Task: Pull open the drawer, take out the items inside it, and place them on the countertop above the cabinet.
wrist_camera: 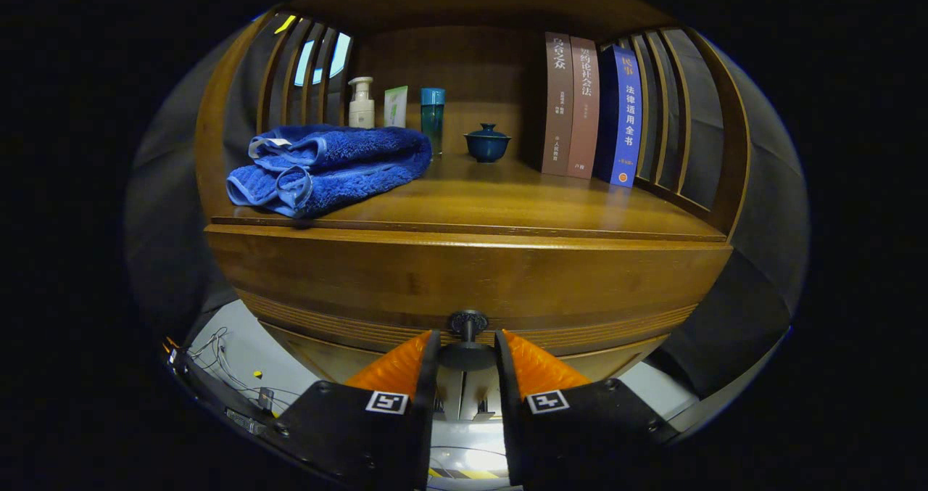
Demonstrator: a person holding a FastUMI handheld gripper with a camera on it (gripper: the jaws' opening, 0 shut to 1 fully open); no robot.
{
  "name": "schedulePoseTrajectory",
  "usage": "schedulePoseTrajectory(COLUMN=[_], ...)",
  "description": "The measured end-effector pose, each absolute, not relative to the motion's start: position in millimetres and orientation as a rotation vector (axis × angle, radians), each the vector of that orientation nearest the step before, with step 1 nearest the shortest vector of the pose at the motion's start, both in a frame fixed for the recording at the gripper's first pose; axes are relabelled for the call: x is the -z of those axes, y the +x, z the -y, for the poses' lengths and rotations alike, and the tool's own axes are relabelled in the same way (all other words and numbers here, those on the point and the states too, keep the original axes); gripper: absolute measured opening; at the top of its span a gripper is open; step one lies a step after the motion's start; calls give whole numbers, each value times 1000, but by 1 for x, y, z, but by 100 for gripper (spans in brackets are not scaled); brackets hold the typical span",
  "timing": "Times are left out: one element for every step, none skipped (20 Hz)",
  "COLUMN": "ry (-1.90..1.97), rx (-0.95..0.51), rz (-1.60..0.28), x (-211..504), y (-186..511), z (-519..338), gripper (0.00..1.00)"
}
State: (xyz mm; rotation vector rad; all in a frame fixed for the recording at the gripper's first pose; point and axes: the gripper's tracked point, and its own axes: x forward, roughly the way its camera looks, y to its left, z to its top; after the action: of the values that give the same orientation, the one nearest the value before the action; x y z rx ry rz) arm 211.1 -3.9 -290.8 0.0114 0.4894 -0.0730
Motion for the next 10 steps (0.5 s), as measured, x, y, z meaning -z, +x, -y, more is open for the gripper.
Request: schedulePoseTrajectory(ry=[19, 22, 26, 34, 39, 39, 36, 34, 34, 36], rx=[70, 65, 62, 60, 59, 58, 59, 60, 60, 59], rz=[-491, -490, -493, -495, -496, -497, -497, -499, -502, -505], x=[291, 290, 290, 290, 289, 289, 289, 289, 289, 288], y=[216, 212, 212, 211, 208, 206, 201, 196, 191, 184], z=[5, 3, 4, 4, 3, 3, 3, 3, 3, 2], gripper=[40, 35, 35, 35, 35, 35, 35, 35, 35, 35])
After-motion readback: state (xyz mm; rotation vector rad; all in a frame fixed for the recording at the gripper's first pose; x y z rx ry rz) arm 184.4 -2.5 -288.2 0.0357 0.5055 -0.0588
